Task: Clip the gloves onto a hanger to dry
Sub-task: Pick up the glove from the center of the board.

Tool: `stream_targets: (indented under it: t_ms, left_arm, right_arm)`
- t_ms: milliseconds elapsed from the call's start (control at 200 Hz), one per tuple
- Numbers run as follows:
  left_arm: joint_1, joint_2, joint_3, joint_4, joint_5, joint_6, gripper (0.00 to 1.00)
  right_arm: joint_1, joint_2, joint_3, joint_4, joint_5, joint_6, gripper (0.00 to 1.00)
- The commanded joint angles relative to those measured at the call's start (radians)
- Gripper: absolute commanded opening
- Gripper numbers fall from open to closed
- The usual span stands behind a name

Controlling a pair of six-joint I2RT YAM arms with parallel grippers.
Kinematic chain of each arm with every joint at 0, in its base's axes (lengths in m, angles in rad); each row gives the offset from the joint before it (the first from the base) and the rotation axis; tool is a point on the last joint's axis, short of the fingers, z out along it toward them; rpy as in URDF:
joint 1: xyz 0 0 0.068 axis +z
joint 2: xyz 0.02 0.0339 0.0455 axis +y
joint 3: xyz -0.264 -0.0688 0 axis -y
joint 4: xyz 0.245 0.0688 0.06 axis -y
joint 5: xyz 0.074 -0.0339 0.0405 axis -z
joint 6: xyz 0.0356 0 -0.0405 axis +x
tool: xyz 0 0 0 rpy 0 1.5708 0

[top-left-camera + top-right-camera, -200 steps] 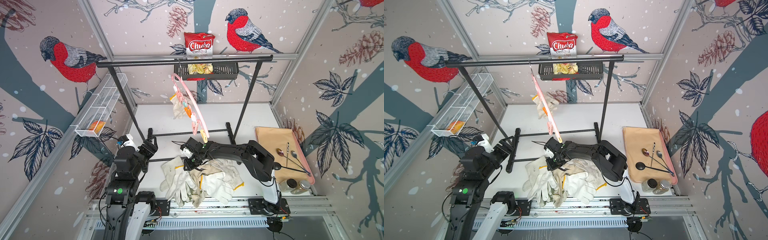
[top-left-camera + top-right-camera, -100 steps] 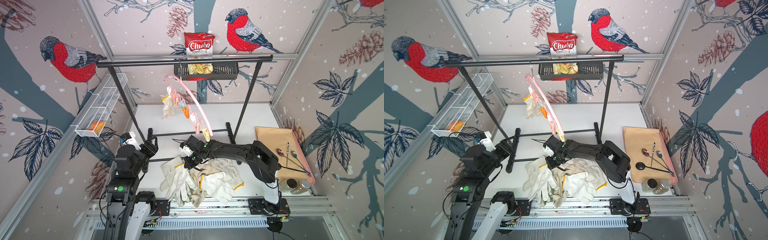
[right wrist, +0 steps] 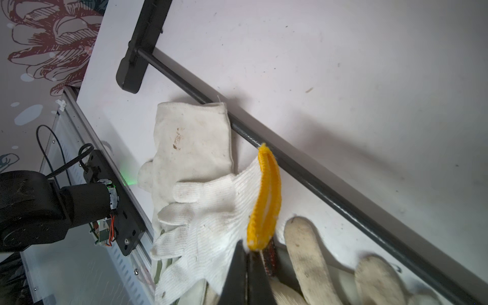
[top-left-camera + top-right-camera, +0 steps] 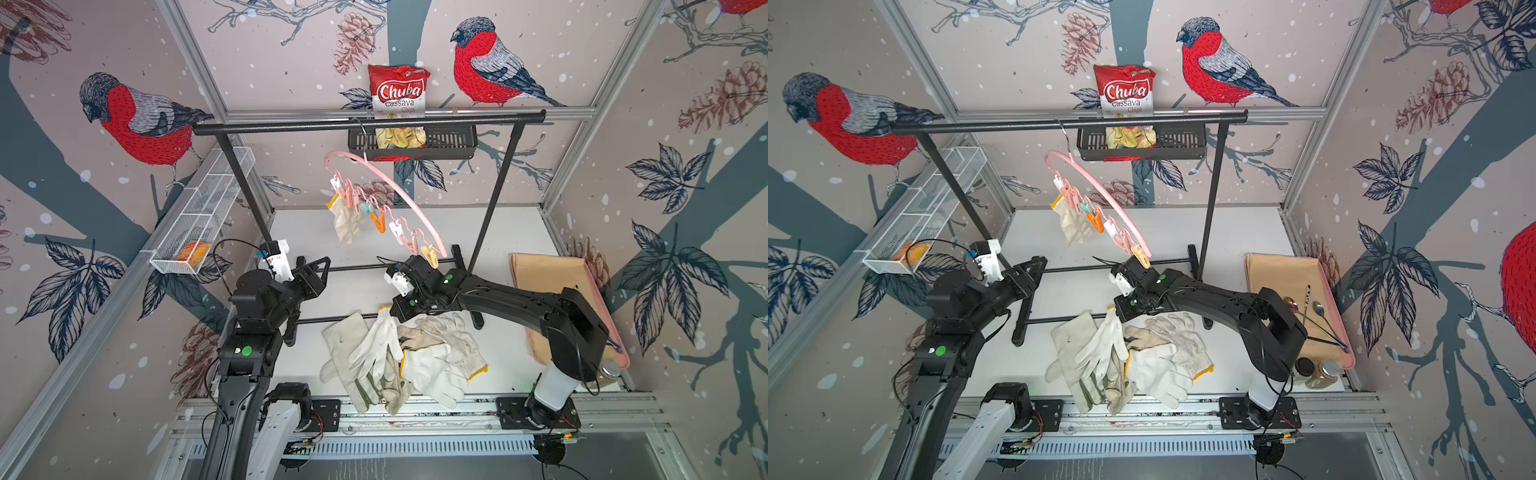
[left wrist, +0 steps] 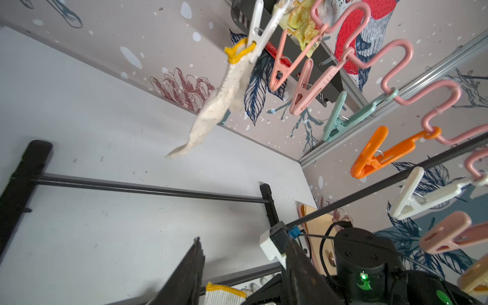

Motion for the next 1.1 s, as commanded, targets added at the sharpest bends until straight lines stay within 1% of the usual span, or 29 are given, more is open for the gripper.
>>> stream_targets:
  t_ms: [0, 45, 195, 320, 440, 525, 660, 755, 805, 885, 1021, 1096]
  left_arm:
    - [-0.009, 0.025, -0.030, 0.128, 0.123, 0.006, 0.48]
    - [-0.023, 0.037, -0.046, 0.137, 0.127, 0.014, 0.48]
    - [-0.117, 0.088, -0.075, 0.130, 0.057, 0.065, 0.49]
    - [-0.177, 0.169, -0.081, 0.123, 0.073, 0.114, 0.51]
    - [-0.189, 0.236, -0.097, 0.132, 0.148, 0.164, 0.52]
    - [-0.189, 0.259, -0.128, 0.184, 0.215, 0.189, 0.53]
    - [-0.192, 0.289, -0.221, 0.354, 0.405, 0.200, 0.54]
    - [-0.209, 0.294, -0.280, 0.466, 0.485, 0.225, 0.54]
    - [-0.223, 0.291, -0.301, 0.509, 0.500, 0.251, 0.55]
    - [-0.236, 0.302, -0.317, 0.567, 0.497, 0.247, 0.56]
    - [-0.260, 0.358, -0.287, 0.593, 0.514, 0.273, 0.56]
    - [-0.276, 0.378, -0.271, 0.603, 0.541, 0.301, 0.55]
  right_arm:
    - [-0.012, -0.038, -0.022, -0.010, 0.041, -0.047, 0.00]
    - [-0.014, -0.049, -0.025, -0.017, 0.061, -0.065, 0.00]
    - [-0.012, -0.077, -0.021, -0.041, 0.130, -0.130, 0.00]
    - [-0.021, -0.107, -0.033, -0.046, 0.140, -0.182, 0.00]
    - [-0.031, -0.159, -0.074, -0.025, 0.091, -0.230, 0.00]
    - [-0.034, -0.226, -0.125, 0.012, 0.045, -0.264, 0.00]
    - [-0.032, -0.329, -0.204, 0.075, -0.003, -0.302, 0.00]
    - [-0.029, -0.379, -0.234, 0.113, -0.024, -0.310, 0.00]
    - [-0.025, -0.392, -0.240, 0.127, -0.033, -0.313, 0.00]
    - [-0.008, -0.398, -0.229, 0.130, -0.040, -0.316, 0.00]
    - [0.038, -0.395, -0.193, 0.106, -0.035, -0.330, 0.00]
    - [0.059, -0.392, -0.166, 0.085, -0.029, -0.337, 0.00]
